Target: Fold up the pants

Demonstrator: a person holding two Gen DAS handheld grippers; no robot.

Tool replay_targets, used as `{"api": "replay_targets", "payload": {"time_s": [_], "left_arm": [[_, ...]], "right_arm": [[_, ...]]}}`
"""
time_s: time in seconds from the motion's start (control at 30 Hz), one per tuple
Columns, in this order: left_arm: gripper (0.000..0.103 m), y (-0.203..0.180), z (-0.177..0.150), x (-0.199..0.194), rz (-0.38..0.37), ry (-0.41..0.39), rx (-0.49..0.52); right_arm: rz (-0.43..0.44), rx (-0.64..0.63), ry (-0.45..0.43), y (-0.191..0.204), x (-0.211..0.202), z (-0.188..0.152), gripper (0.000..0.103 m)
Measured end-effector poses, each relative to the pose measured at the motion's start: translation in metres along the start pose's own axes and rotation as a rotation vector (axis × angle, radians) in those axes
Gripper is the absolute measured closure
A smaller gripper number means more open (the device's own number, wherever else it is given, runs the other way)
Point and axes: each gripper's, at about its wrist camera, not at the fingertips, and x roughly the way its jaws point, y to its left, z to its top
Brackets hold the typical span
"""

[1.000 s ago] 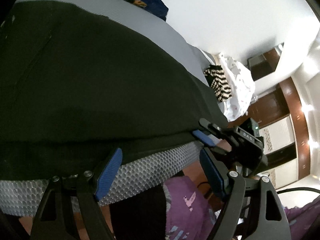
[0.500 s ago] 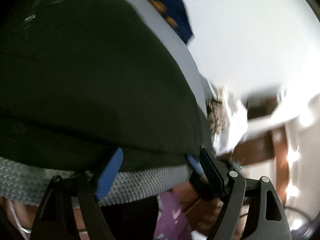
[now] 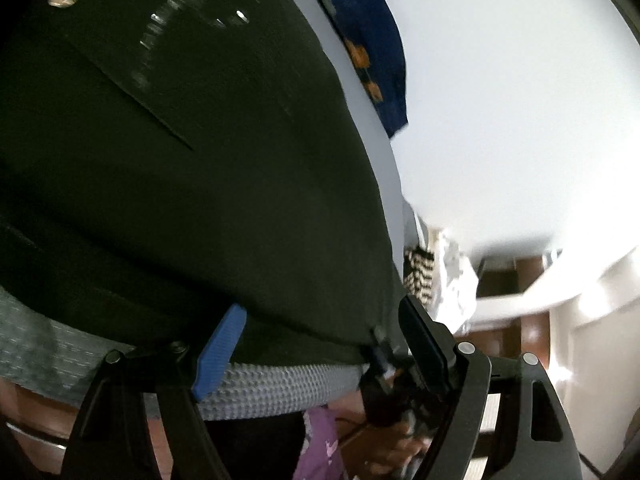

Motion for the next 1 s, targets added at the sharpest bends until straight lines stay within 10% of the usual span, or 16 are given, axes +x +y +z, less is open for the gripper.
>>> {"api": "replay_targets", "payload": {"time_s": [0.7,0.9,1.0], "left_arm": [[0.025,0.027,0.027,-0.051,0.02,-0.178,-0.087],[0.071,0.019,0.028,-0.055,0.127,-0.221,-0.002],[0.072,0.027,0.025,-0.059,0.154,-0.225,-0.015]], "right_arm": [[0.09,0.038,0.085,0.005,-0.014,0.003,0.097],[0.03,0.021,0.107,-0.004,-0.013,-0.002,0.097],[0.005,0.01,0.11,-0.011,-0.014,-0.004,0.097]]}}
